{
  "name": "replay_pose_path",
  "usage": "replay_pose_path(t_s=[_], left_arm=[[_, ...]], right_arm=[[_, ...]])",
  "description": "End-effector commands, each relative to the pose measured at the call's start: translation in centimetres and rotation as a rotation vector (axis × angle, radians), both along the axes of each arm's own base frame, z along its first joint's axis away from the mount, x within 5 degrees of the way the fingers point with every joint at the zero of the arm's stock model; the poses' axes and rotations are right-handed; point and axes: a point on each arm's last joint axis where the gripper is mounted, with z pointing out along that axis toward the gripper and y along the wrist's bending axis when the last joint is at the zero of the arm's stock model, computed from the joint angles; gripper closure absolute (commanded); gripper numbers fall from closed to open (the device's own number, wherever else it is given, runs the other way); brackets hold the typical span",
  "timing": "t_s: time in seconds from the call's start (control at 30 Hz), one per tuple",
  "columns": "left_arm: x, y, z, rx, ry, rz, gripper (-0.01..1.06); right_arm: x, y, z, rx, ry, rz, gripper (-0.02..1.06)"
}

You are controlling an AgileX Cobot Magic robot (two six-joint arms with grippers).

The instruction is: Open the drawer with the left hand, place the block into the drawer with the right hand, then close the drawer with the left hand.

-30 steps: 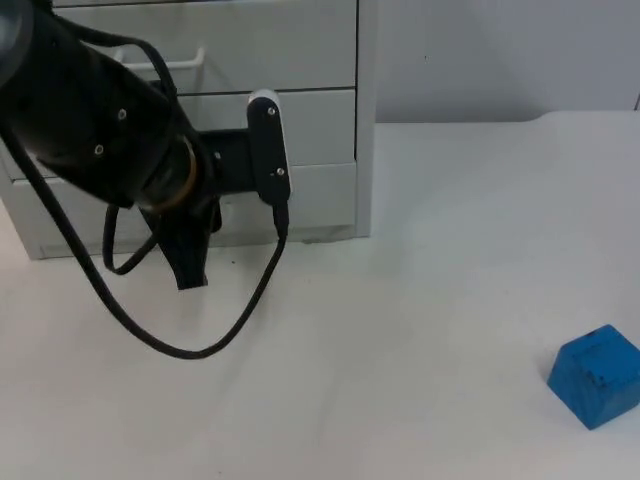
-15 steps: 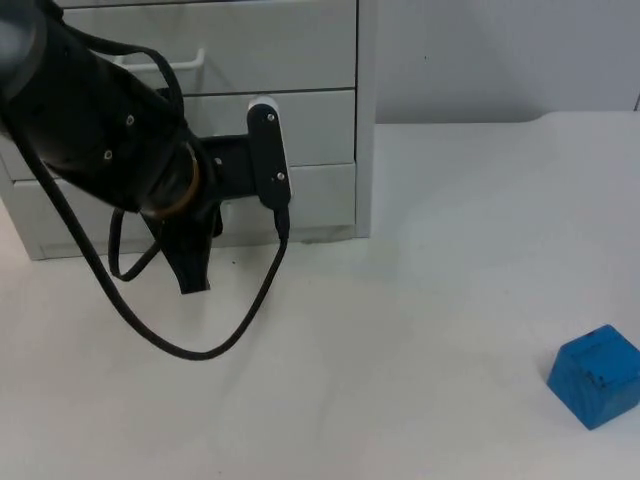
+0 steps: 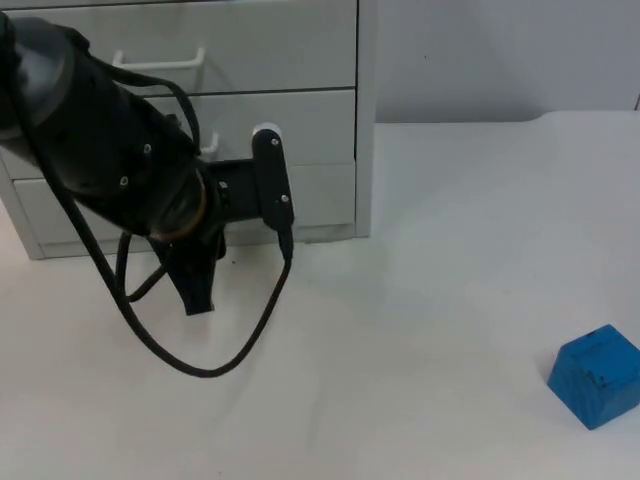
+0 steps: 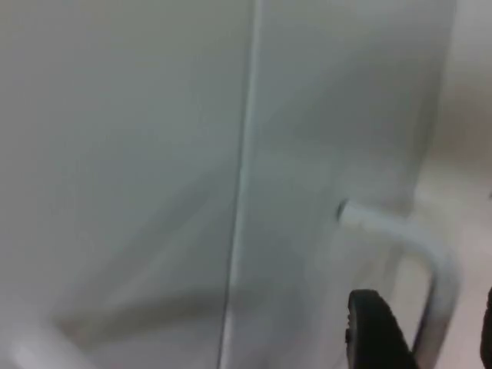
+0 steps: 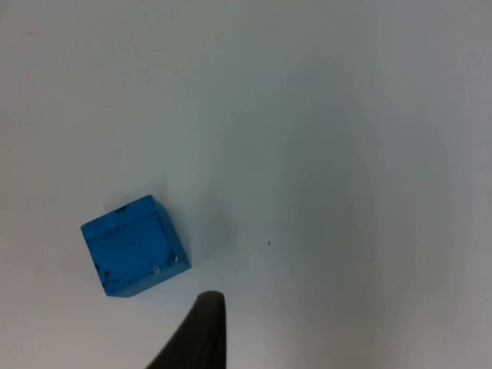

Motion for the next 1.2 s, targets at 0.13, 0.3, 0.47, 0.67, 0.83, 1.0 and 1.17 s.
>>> replay_pose_path(t_s=[0.13,0.3,0.47,0.67,0.83,1.0,1.17], left_arm=[[0.0,0.8,-0.6,-0.042,0.03,0.097,0.85],[-1.2,-0.7,-0.9,-0.026,0.097,0.071,1.05],[-4.0,-2.4,-1.5,0.002,0.239,0.009,1.05],[-9.2,-3.4,-1.3,0.012,0.342,-0.091,1.05],[-11.8,-3.6,-1.1,-0.039,0.391,-0.095,1.05],[-12.4,-4.0,-0.9,-0.081,0.408,-0.052,1.05],[-12.5,-4.0,-0.9,-0.083,0.411,-0.045,1.05]], right_arm=[[0.1,0.0,0.3,0.0,-0.022,0.003,-0.01],[0.2,0.0,0.4,0.0,-0.028,0.002,-0.01],[0.2,0.0,0.4,0.0,-0.028,0.002,-0.01],[0.1,0.0,0.4,0.0,-0.026,0.003,-0.01],[0.1,0.0,0.4,0.0,-0.026,0.003,-0.01],[0.1,0.0,0.4,0.0,-0.026,0.003,-0.01],[0.1,0.0,0.4,0.0,-0.026,0.003,-0.01]])
